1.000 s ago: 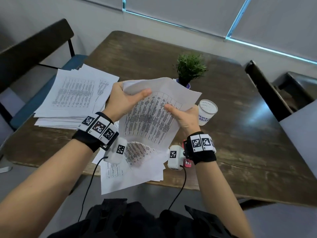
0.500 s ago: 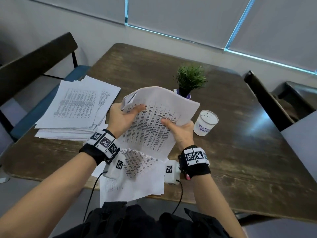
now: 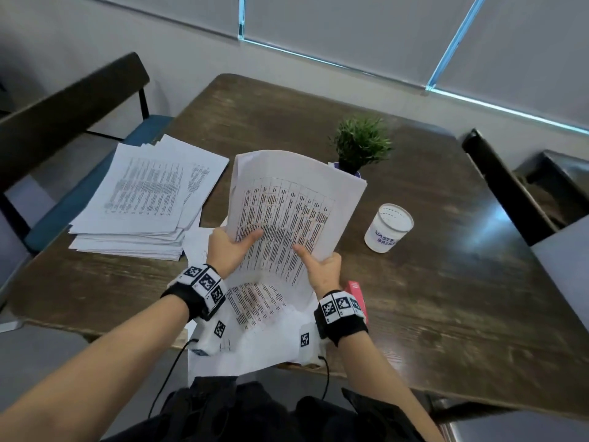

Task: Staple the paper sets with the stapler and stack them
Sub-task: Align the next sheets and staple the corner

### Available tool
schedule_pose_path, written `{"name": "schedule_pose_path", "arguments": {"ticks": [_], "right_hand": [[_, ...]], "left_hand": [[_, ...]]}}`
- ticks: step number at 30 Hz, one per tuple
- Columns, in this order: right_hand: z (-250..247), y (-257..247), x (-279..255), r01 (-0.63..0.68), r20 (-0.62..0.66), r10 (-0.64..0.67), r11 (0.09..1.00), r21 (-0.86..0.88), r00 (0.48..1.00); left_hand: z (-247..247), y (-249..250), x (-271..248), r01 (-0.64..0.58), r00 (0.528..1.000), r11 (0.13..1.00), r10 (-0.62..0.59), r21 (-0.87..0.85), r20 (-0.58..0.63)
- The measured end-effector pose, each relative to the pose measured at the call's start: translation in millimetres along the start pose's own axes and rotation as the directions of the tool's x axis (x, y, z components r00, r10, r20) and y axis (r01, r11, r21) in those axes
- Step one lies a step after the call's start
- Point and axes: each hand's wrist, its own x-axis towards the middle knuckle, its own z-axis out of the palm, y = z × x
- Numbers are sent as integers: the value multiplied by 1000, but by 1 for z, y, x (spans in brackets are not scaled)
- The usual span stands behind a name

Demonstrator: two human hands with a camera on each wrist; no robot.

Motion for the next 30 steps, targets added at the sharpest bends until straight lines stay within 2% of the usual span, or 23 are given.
{"name": "schedule_pose_path", "arguments": {"ticks": [2, 6, 9, 10, 12, 14, 15, 16, 18, 21, 22, 25, 27, 30], "right_hand": [[-1, 8, 9, 6, -25, -8, 998, -63, 1000], [-19, 13, 36, -6, 28, 12, 983, -185, 1000], [-51, 18, 56, -121, -56, 108, 926, -358, 993], [-63, 22, 61, -178, -104, 146, 865, -469, 984], [-85, 40, 65, -281, -181, 220, 618, -734, 959], [-98, 58, 60, -346, -242, 308, 353, -869, 920], [-102, 67, 54, -363, -263, 348, 262, -894, 900], [-103, 75, 49, -369, -276, 377, 200, -908, 884], [-105, 86, 41, -355, -280, 379, 142, -924, 882], [-104, 92, 38, -390, -307, 341, 207, -897, 888], [-103, 88, 38, -414, -319, 334, 268, -870, 887], [-103, 62, 43, -432, -336, 272, 560, -707, 902], [-102, 29, 46, -328, -332, 147, 735, -594, 932], [-91, -22, 39, -38, -247, -58, 929, -368, 967]], "left_hand": [[3, -2, 2, 18, 1000, 1000, -18, 14, 6], [4, 11, 14, 72, 995, 984, -83, 165, 60], [-2, 6, 14, 109, 982, 935, -154, 336, 112], [-5, 0, 12, 119, 974, 913, -184, 389, 132], [-7, -12, 7, 134, 959, 885, -229, 447, 166], [-9, -21, 0, 131, 948, 870, -250, 475, 197], [-8, -23, -3, 129, 940, 863, -263, 489, 217], [-8, -26, -5, 131, 931, 857, -279, 498, 236], [-6, -29, -10, 134, 917, 852, -300, 506, 263], [-6, -33, -13, 131, 900, 833, -327, 538, 288], [-6, -34, -14, 127, 894, 826, -336, 549, 298], [-9, -38, -16, 122, 877, 813, -357, 570, 321], [-11, -41, -17, 114, 870, 813, -359, 570, 339], [-10, -47, -17, 90, 858, 815, -356, 572, 372]]}}
